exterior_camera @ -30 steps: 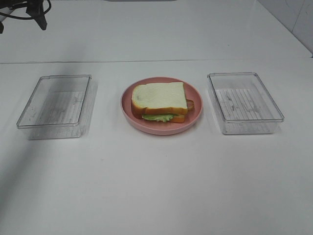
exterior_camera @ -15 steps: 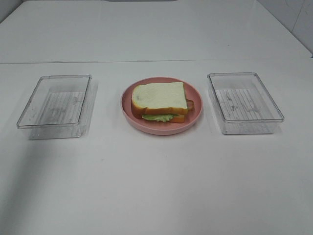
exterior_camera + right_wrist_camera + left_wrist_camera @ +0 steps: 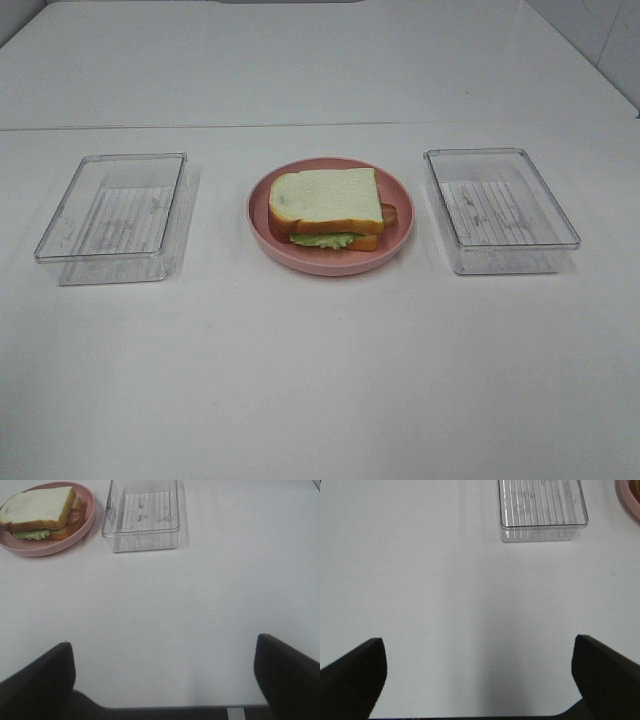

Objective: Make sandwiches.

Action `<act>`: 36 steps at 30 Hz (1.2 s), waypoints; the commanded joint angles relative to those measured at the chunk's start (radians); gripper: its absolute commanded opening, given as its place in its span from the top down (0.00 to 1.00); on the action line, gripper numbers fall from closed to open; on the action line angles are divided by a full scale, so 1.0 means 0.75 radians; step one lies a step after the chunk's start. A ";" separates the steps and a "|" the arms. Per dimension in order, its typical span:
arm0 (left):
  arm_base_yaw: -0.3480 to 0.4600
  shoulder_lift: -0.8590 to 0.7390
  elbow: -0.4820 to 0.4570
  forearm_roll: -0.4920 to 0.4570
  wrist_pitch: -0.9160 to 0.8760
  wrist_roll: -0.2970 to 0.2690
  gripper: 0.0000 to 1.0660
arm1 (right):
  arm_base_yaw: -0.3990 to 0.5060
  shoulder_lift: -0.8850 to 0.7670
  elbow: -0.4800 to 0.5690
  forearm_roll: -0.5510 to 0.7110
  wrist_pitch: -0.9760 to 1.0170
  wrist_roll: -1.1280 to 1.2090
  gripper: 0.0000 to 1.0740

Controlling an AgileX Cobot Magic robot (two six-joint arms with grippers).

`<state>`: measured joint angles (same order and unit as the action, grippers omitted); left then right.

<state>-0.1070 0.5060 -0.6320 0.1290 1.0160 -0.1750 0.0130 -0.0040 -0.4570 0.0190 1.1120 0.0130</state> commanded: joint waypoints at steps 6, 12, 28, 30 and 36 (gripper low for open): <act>-0.007 -0.364 0.079 -0.037 0.043 0.073 0.13 | 0.001 -0.039 0.001 0.003 -0.007 -0.008 0.12; -0.007 -0.669 0.081 -0.221 0.097 0.217 0.13 | 0.001 -0.039 0.001 0.003 -0.007 -0.008 0.12; -0.004 -0.703 0.153 -0.295 0.073 0.283 0.14 | 0.001 -0.028 0.000 0.003 -0.007 -0.008 0.12; -0.004 -0.704 0.153 -0.295 0.073 0.283 0.14 | 0.001 -0.028 0.000 0.001 -0.007 -0.008 0.12; 0.048 -0.712 0.153 -0.295 0.073 0.287 0.14 | 0.001 -0.028 0.000 0.007 -0.007 -0.008 0.12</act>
<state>-0.0860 -0.0050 -0.5190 -0.0830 1.0810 0.0380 0.0130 -0.0040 -0.4570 0.0190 1.1120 0.0130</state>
